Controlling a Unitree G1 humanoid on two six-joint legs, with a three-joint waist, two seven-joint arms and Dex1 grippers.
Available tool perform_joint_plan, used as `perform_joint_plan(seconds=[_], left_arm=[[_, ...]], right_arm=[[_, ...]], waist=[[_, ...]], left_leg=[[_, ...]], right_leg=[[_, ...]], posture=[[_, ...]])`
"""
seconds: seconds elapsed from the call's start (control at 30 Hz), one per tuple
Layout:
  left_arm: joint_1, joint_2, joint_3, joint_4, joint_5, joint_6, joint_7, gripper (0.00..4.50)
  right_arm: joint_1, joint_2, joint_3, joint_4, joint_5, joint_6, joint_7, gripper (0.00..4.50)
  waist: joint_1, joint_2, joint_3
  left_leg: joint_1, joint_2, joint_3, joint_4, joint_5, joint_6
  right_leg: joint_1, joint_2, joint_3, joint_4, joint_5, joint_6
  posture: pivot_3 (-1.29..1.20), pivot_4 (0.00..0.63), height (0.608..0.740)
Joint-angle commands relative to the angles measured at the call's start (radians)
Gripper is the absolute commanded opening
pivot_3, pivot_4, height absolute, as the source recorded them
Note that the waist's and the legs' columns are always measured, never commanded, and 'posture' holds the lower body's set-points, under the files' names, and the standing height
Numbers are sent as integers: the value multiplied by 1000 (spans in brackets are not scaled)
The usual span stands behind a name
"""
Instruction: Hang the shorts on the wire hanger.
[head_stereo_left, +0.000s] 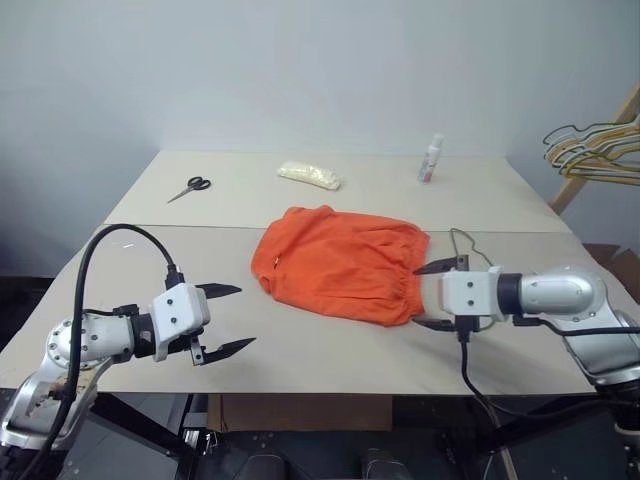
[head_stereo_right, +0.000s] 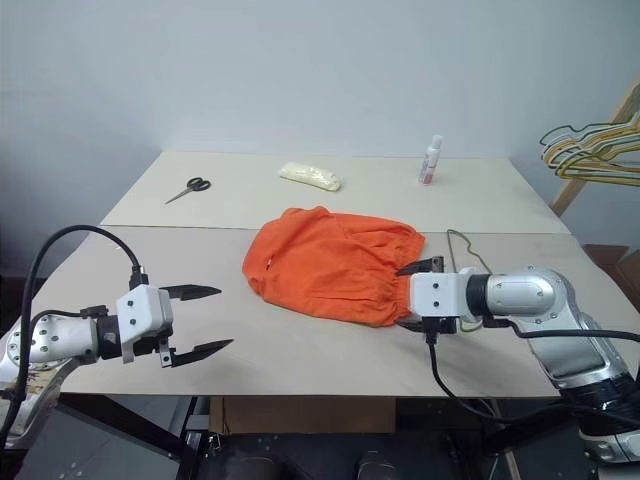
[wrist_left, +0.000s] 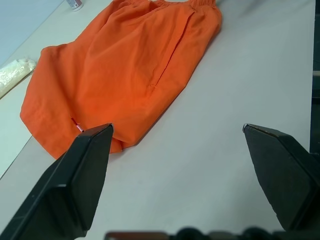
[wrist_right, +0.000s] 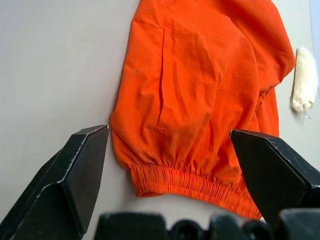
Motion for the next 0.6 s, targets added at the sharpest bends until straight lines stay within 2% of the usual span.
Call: perform_joint_plan(seconds=[0.03,0.4,0.6], left_arm=[[-17,-5,27,-24,-12,9,19,4500],[-51,-5,10,-8,9,-11,21,4500],[-75,10,-28,28,54,-27,2,4500]], right_arm=[[-23,-1,-14,-16,0,-15,0,4479],[-12,1,-15,-26,-3,-1,-13,4479],[-28,-16,11,-47,-24,109,11,4479]], waist=[[0,0,0],[1,0,0],[-2,0,0]], left_leg=[[0,0,0,0,0,0],[0,0,0,0,0,0],[0,0,0,0,0,0]], right_leg=[[0,0,0,0,0,0],[0,0,0,0,0,0],[0,0,0,0,0,0]], posture=[[202,0,740],[184,0,740],[163,0,740]])
